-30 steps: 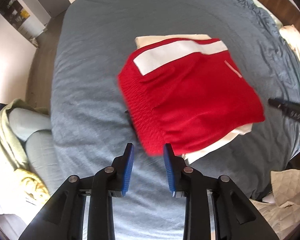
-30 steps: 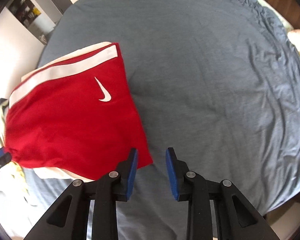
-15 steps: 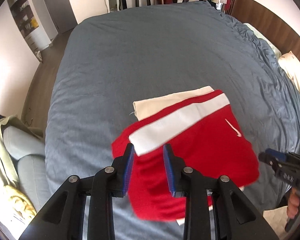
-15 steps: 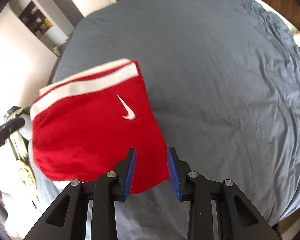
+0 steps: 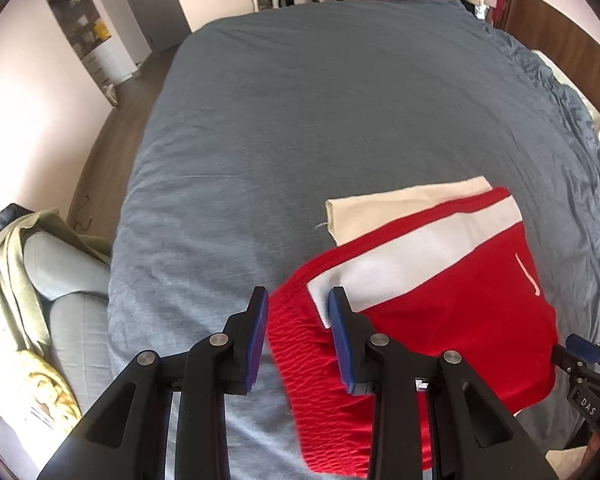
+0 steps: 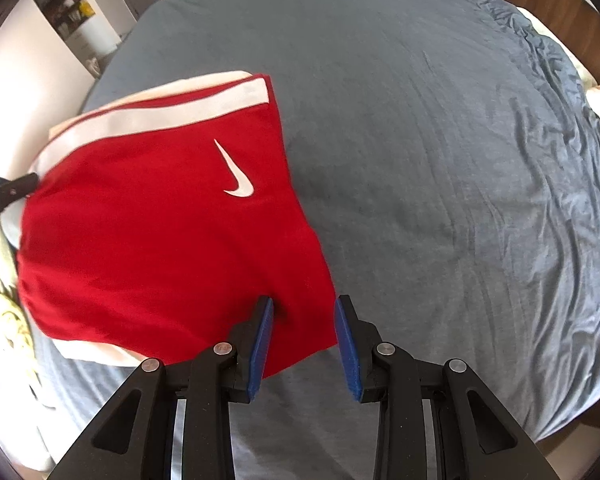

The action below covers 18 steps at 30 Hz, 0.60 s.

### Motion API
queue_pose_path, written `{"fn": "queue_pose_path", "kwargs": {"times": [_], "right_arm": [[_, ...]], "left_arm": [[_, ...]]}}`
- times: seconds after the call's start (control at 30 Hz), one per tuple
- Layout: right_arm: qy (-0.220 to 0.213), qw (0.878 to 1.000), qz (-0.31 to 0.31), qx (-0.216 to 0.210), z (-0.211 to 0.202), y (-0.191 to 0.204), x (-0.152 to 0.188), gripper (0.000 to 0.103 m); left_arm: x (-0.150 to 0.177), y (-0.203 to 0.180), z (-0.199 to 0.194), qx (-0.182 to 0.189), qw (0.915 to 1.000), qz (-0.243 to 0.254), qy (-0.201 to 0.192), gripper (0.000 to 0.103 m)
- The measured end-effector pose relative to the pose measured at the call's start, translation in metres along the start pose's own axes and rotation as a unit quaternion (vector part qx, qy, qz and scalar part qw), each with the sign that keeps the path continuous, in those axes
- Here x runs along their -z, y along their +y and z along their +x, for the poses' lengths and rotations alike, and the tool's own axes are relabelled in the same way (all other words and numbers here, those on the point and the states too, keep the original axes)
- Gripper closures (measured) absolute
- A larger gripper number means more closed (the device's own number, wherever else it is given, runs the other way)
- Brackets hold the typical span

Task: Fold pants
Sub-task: 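Lower the red shorts onto the folded clothes stack with both grippers, then open both grippers and pull them back from the stacked shorts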

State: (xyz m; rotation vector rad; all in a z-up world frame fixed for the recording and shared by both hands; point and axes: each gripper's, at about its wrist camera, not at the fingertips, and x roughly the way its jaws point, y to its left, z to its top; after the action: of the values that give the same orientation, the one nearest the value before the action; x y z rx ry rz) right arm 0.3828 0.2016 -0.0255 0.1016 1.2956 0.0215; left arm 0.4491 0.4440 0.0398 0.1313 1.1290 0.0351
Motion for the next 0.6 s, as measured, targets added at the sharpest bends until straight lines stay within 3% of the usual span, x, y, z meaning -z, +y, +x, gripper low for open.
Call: {"fn": "queue_pose_path", "kwargs": {"times": [0.1, 0.2, 0.27, 0.4, 0.47, 0.6], "right_arm": [[-0.006, 1.000, 0.000, 0.007, -0.007, -0.003, -0.001, 0.070], [-0.036, 0.999, -0.001, -0.002, -0.025, -0.009, -0.003, 0.069], [-0.056, 0.998, -0.003, -0.014, -0.038, -0.013, -0.004, 0.051], [-0.130, 0.990, -0.029, -0.040, -0.078, -0.024, -0.002, 0.044], [-0.160, 0.985, -0.041, -0.046, -0.094, -0.028, 0.000, 0.035], [-0.226, 0.970, -0.069, -0.056, -0.128, -0.044, 0.013, 0.025]], "left_arm": [[0.006, 0.001, -0.024, -0.032, 0.9992, -0.009, -0.023, 0.070], [0.015, 0.001, -0.054, -0.028, 0.9978, -0.019, -0.057, 0.056], [0.026, -0.003, -0.078, -0.022, 0.9958, -0.034, -0.082, 0.052], [0.051, -0.017, -0.114, -0.017, 0.9921, -0.052, -0.113, 0.041], [0.065, -0.027, -0.125, -0.005, 0.9904, -0.069, -0.120, 0.036], [0.089, -0.056, -0.141, -0.022, 0.9876, -0.089, -0.127, 0.032]]}}
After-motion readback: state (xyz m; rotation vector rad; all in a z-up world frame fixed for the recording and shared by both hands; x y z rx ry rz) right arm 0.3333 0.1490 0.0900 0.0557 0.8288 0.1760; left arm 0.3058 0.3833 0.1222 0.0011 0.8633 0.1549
